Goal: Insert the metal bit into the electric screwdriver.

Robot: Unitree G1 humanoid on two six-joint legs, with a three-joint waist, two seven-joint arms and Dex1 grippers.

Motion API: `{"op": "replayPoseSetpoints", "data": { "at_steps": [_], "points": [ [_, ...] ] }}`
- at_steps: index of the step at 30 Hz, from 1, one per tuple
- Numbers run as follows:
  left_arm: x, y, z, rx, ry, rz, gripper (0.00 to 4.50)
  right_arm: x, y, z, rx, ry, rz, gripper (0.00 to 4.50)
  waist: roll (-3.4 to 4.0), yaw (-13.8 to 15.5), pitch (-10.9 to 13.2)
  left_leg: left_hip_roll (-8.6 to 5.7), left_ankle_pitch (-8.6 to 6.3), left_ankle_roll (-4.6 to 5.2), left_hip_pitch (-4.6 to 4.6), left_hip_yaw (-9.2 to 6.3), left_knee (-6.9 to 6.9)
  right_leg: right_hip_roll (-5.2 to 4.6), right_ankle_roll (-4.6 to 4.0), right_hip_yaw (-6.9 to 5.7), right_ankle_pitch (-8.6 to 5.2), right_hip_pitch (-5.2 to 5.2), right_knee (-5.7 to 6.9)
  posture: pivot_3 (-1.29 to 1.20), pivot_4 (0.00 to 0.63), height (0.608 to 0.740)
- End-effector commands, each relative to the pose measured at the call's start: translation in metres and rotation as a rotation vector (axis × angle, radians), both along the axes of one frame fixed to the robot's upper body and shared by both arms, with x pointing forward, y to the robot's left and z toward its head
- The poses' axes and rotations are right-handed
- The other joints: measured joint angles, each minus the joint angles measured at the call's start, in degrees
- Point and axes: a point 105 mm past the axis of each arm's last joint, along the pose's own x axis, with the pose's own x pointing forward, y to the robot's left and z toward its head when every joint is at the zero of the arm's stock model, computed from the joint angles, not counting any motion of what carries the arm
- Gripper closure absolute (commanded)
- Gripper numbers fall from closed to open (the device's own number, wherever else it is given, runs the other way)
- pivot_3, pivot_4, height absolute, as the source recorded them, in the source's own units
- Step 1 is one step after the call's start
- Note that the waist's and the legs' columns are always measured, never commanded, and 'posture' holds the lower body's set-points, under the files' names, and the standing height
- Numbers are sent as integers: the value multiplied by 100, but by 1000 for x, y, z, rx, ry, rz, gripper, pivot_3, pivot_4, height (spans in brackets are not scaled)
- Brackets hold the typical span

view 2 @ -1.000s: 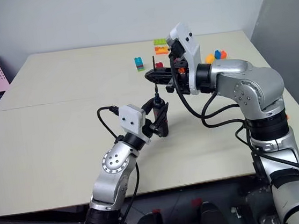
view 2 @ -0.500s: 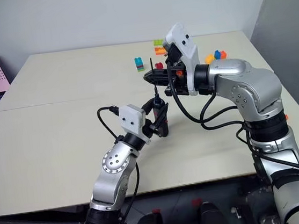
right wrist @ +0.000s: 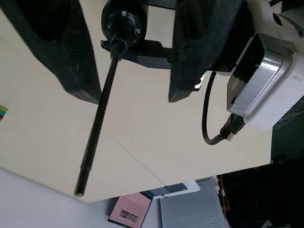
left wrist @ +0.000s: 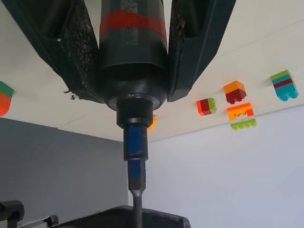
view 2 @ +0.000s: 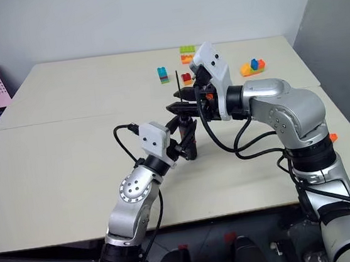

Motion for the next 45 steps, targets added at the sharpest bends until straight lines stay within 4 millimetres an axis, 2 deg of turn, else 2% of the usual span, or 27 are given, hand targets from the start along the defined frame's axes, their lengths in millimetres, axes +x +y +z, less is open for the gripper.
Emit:
{"op": "replayPoseSetpoints", "data": {
  "at_steps": [1, 6, 10, 12, 15, 17, 19, 26, 27, 30, 32, 35, 38, 44, 45],
  "points": [
    [7, 10, -17, 31, 66, 54, 2864, -8, -1, 17, 48, -58, 20, 1198, 0, 0, 0, 0, 0, 0, 0, 0, 0, 0, 0, 0, 0, 0, 0, 0, 150, 740],
    [7, 11, -17, 29, 66, 57, 2864, -5, -12, 27, 98, -41, -4, 97, 0, 2, 0, 0, 0, 0, 0, 0, 1, 0, 1, 0, 1, 1, 0, 0, 150, 740],
    [9, 12, -15, 33, 62, 64, 2864, 4, -37, 35, 121, -62, -92, 63, 0, 13, 0, 0, 0, 0, -1, 0, 1, 0, 1, 0, 1, 1, 0, 0, 150, 740],
    [11, 11, -13, 43, 55, 67, 2864, 6, -55, 35, 98, -93, -150, 63, 0, 21, 0, 0, 0, 0, 0, 1, 2, 0, 1, 1, 0, 1, 0, 0, 150, 740],
    [12, 10, -9, 63, 38, 68, 2864, 7, -70, 33, 53, -136, -198, 63, 0, 12, 0, 0, 0, 0, -1, 1, 3, 0, 0, 1, 0, 2, -2, 0, 150, 740],
    [19, 3, 6, 148, -27, 76, 2864, 6, -104, 35, -8, -202, -304, 63, 0, 13, 1, 0, 0, 0, 0, 3, 2, 0, 1, 5, 0, 0, 0, 0, 150, 740],
    [27, 1, 17, 246, -79, 88, 2864, 1, -122, 37, -62, -245, -346, 63, -3, 26, 2, -1, 0, 1, -3, -2, 3, 3, 0, -1, 0, -1, 1, 0, 150, 740],
    [55, 2, 30, 645, -148, -30, 2865, -28, -129, 27, -252, -304, -235, 63, -3, -21, 9, -2, 0, 1, -7, -2, -3, 6, 14, 3, 6, -9, -1, 0, 150, 740],
    [61, 1, 25, 800, -144, -110, 2865, -37, -129, 23, -299, -311, -194, 63, -2, -20, 9, -2, 0, 1, -12, -3, -4, 6, 14, -1, 5, -14, -3, 0, 150, 740],
    [75, 8, 11, 1108, -100, -270, 2865, -52, -128, 8, -402, -295, -109, 63, -1, 41, 18, -2, -1, 0, -31, 0, -2, 4, 19, -4, 3, -25, -11, 0, 150, 740],
    [82, 7, 8, 1171, -95, -307, 2865, -54, -129, 1, -425, -274, -88, 63, -1, 50, 18, -3, -1, 0, -41, 2, -1, 2, 19, -6, 1, -27, -19, 0, 150, 740],
    [84, 1, -15, 1335, -10, -469, 2865, -58, -128, -14, -473, -230, -48, 63, -5, 63, 20, -11, -2, -1, -46, 8, 1, -12, 34, -5, -1, -26, -22, 0, 150, 740],
    [84, -6, -27, 1468, 1, -561, 2866, -61, -127, -24, -514, -213, -21, 63, -8, 81, 22, -17, -2, 0, -54, 8, 5, -17, 44, -7, -5, -27, -24, 0, 150, 740],
    [89, -8, -32, 1539, 0, -583, 2866, -62, -124, -28, -518, -208, -10, 63, -9, 70, 23, -17, -3, 1, -52, 4, 5, -20, 47, -8, -10, -28, -12, 0, 150, 740],
    [89, -9, -31, 1539, -3, -580, 2131, -62, -124, -29, -517, -206, -12, 63, -10, 68, 23, -18, -3, 1, -51, 4, 6, -20, 47, -9, -9, -28, -8, 0, 150, 740]
  ]
}}
